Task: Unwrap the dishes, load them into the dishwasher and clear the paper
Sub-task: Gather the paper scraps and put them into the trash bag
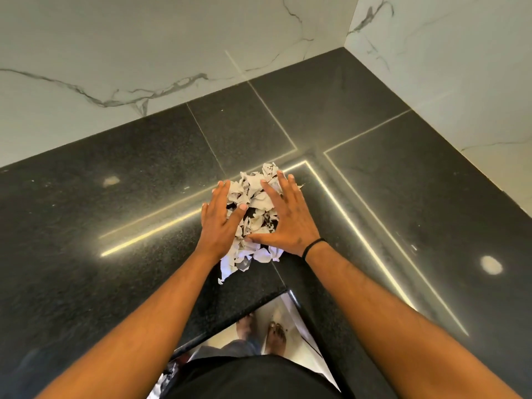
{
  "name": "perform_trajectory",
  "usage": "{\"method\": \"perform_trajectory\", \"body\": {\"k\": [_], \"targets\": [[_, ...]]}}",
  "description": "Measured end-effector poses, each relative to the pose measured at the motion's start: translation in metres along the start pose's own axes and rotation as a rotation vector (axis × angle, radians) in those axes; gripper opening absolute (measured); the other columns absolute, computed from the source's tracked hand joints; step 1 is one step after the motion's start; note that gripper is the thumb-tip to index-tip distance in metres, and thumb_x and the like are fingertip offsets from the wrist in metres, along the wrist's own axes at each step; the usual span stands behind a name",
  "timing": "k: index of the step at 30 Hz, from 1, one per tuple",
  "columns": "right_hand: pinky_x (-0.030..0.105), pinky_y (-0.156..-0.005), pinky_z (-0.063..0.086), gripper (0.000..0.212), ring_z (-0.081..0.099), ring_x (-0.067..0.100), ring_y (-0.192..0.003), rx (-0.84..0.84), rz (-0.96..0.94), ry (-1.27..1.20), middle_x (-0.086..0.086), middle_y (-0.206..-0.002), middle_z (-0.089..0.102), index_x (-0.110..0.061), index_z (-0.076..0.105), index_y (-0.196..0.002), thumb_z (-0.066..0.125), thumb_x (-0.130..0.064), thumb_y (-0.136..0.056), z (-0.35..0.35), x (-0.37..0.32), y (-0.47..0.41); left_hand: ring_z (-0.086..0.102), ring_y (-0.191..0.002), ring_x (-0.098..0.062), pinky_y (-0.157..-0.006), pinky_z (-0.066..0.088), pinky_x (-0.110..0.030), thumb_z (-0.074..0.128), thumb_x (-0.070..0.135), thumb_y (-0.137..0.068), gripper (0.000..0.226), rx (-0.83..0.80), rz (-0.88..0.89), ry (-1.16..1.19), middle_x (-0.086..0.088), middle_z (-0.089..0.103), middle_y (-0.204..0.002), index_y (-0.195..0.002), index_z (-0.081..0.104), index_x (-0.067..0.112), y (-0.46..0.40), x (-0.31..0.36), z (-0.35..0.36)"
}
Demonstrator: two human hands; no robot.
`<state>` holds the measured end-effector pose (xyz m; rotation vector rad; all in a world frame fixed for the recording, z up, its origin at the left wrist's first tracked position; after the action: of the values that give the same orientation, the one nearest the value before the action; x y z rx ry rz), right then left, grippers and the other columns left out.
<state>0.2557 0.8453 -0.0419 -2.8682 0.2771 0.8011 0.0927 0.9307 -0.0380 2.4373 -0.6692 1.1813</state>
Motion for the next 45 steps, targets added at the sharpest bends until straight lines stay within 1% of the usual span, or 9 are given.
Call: {"method": "perform_trajectory", "body": {"k": [6,12,15,21,24,28,36,41,45], "targets": [[0.054,-0.124,0.014,0.103,-0.003,0.034,-0.155,0.031,-0.015,0.105,0.011,-0.168,0.004,-0.038,0.021,-0.158,0.059,-0.08,-0.072,0.016,-0.023,-0.014,0.007,-0.151,0.001,-0.125,-0.008,-0.042,0.031,0.05,-0.102,0.055,-0.072,0.016,0.033,0.015,0.026,-0.162,-0.153,0.038,0.031,-0.007,0.001,0.005],[0.052,-0.108,0.041,0.071,0.04,0.034,-0.137,0.105,0.033,0.153,0.013,-0.148,0.043,-0.024,0.051,-0.138,0.079,-0.038,-0.074,0.017,-0.026,-0.02,0.031,-0.147,-0.006,-0.126,0.014,-0.041,0.039,0.039,-0.103,0.036,0.002,0.023,0.214,0.01,0.052,-0.148,-0.133,0.059,0.032,-0.005,0.003,0.002],[0.05,-0.094,0.048,0.051,0.047,0.035,-0.124,0.152,0.024,0.145,0.015,-0.137,0.051,-0.017,0.059,-0.129,0.067,-0.028,-0.08,0.012,-0.027,-0.019,0.042,-0.14,-0.007,-0.119,0.032,-0.043,0.042,0.042,-0.103,0.04,0.031,0.015,0.279,0.013,0.057,-0.141,-0.132,0.063,0.026,-0.005,0.004,0.002],[0.045,-0.082,0.053,0.047,0.052,0.033,-0.102,0.294,0.036,0.03,0.01,-0.113,0.06,-0.012,0.069,-0.111,0.078,0.007,-0.068,0.013,-0.018,-0.019,0.05,-0.125,0.011,-0.097,0.039,-0.006,0.045,0.027,-0.107,0.03,0.066,-0.057,0.438,0.007,0.058,-0.141,-0.133,0.062,0.023,-0.005,0.011,-0.002],[0.038,-0.083,0.052,0.04,0.054,0.033,-0.096,0.368,0.074,-0.075,0.012,-0.107,0.063,-0.007,0.071,-0.104,0.078,0.01,-0.068,0.008,-0.016,-0.019,0.053,-0.121,0.011,-0.096,0.041,-0.008,0.046,0.029,-0.107,0.03,0.082,-0.085,0.478,0.008,0.06,-0.137,-0.133,0.061,0.026,-0.006,0.012,-0.004],[0.026,-0.085,0.042,0.034,0.055,0.031,-0.096,0.44,0.194,-0.247,0.01,-0.103,0.065,-0.007,0.073,-0.104,0.066,0.012,-0.077,-0.005,-0.013,-0.019,0.054,-0.127,0.0,-0.108,0.042,-0.027,0.049,0.042,-0.102,0.036,0.107,-0.119,0.53,0.011,0.061,-0.136,-0.134,0.061,0.029,-0.009,0.013,-0.008],[0.04,-0.072,0.057,0.004,0.064,0.012,-0.077,0.625,0.518,-0.929,0.004,-0.082,0.072,-0.009,0.073,-0.091,0.073,-0.006,-0.088,-0.05,-0.018,-0.022,0.052,-0.13,-0.003,-0.106,0.043,-0.026,0.056,0.044,-0.097,0.045,0.256,-0.035,0.594,0.008,0.058,-0.14,-0.137,0.058,0.024,-0.014,0.062,-0.014],[0.055,-0.094,0.056,0.017,0.071,0.035,-0.103,0.682,0.613,-1.365,0.016,-0.103,0.076,-0.005,0.075,-0.103,0.074,-0.001,-0.086,-0.078,-0.043,-0.022,0.055,-0.126,-0.002,-0.101,0.046,-0.018,0.054,0.031,-0.103,0.036,0.337,0.01,0.752,0.005,0.06,-0.135,-0.136,0.058,0.018,-0.019,0.113,-0.019],[0.053,-0.091,0.056,0.018,0.069,0.037,-0.099,0.573,0.553,-1.644,0.023,-0.111,0.071,-0.003,0.072,-0.108,0.069,-0.003,-0.09,-0.103,-0.063,-0.02,0.064,-0.116,-0.021,-0.101,0.052,-0.042,0.052,0.058,-0.094,0.049,0.245,-0.221,1.095,-0.009,0.062,-0.132,-0.131,0.059,0.027,-0.026,0.136,-0.017]]}}
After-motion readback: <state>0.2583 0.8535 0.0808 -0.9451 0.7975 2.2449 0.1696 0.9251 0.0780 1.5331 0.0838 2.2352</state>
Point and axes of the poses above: each hand's wrist, its own y-axis away from the middle knuckle, its own z-axis out of the palm, x = y × z, the point moved 4 cm from there along -y, towards the middle knuckle
